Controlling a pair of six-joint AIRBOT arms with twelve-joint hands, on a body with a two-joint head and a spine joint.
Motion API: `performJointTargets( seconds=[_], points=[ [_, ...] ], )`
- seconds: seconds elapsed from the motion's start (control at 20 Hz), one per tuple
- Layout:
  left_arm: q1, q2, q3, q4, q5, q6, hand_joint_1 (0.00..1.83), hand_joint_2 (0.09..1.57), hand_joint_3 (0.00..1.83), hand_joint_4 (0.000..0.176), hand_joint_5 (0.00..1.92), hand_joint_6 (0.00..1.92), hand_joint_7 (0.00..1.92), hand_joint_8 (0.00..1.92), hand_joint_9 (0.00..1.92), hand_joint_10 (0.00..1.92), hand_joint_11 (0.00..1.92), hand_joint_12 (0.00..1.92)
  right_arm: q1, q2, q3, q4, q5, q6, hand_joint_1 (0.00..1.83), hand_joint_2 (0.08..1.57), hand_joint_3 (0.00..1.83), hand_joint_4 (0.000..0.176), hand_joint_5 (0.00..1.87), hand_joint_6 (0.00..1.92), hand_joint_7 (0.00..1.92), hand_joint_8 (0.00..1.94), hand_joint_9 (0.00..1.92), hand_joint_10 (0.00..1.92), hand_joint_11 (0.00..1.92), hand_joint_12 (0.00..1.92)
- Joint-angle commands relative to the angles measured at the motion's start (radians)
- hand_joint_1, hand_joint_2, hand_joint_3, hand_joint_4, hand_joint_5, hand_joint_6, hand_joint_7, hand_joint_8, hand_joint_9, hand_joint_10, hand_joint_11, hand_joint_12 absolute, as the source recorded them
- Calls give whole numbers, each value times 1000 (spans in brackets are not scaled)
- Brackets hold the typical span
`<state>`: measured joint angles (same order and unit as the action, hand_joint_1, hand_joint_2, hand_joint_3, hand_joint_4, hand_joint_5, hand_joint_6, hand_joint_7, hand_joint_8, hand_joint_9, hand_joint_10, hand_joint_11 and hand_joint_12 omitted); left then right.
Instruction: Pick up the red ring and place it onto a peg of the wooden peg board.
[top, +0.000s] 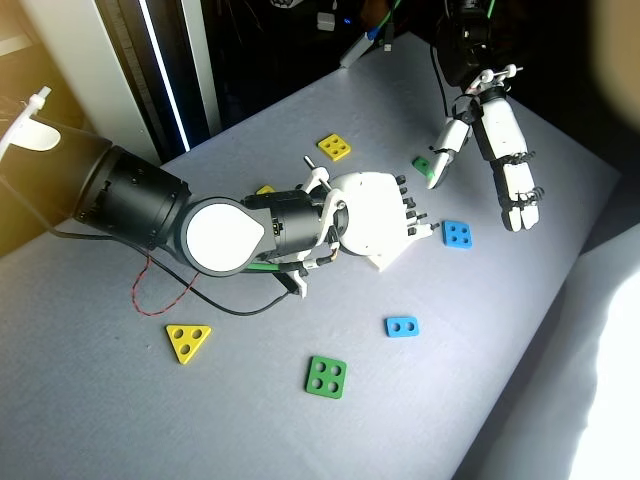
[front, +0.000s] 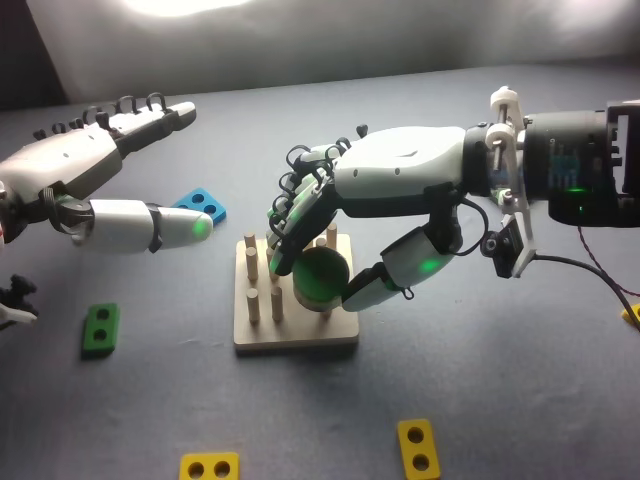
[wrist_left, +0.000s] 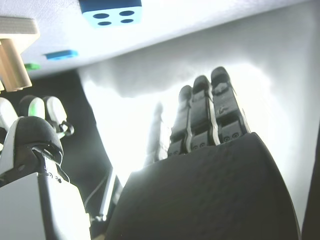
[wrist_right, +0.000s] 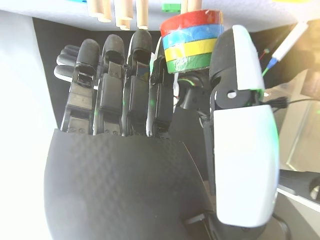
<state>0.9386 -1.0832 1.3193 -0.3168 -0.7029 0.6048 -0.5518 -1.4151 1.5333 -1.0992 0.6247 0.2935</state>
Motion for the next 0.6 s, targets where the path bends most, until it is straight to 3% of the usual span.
performJointTargets(
  seconds=[0.0,0.1,0.2,0.45,0.55],
  points=[
    [-14,-4,6,-2,-112,-6,479,988,0,174,65,4,0,0,0,0,0,0,5,-8,2,27,38,1,1097,1163,0,0,887,1137,609,2,366,6,0,760],
    [-14,-4,6,-2,-112,-6,470,984,0,176,62,2,0,0,0,0,0,0,2,-10,3,20,35,6,1102,1156,0,0,899,1119,610,1,350,3,0,616],
    [-14,-4,6,-2,-112,-6,482,989,1,176,66,4,0,0,0,0,0,0,1,-10,5,8,32,14,1110,1154,0,0,903,1112,623,3,378,10,0,757],
    [-14,-4,5,-2,-112,-6,461,987,0,176,49,3,0,0,0,0,0,0,-3,-10,6,-3,31,26,1103,1159,1,0,891,1135,627,1,372,2,0,669],
    [-14,-4,5,-2,-113,-7,470,991,1,176,50,2,0,0,0,0,0,0,-4,-10,6,-10,31,33,1101,1161,0,0,888,1140,618,7,381,5,0,768]
  ],
)
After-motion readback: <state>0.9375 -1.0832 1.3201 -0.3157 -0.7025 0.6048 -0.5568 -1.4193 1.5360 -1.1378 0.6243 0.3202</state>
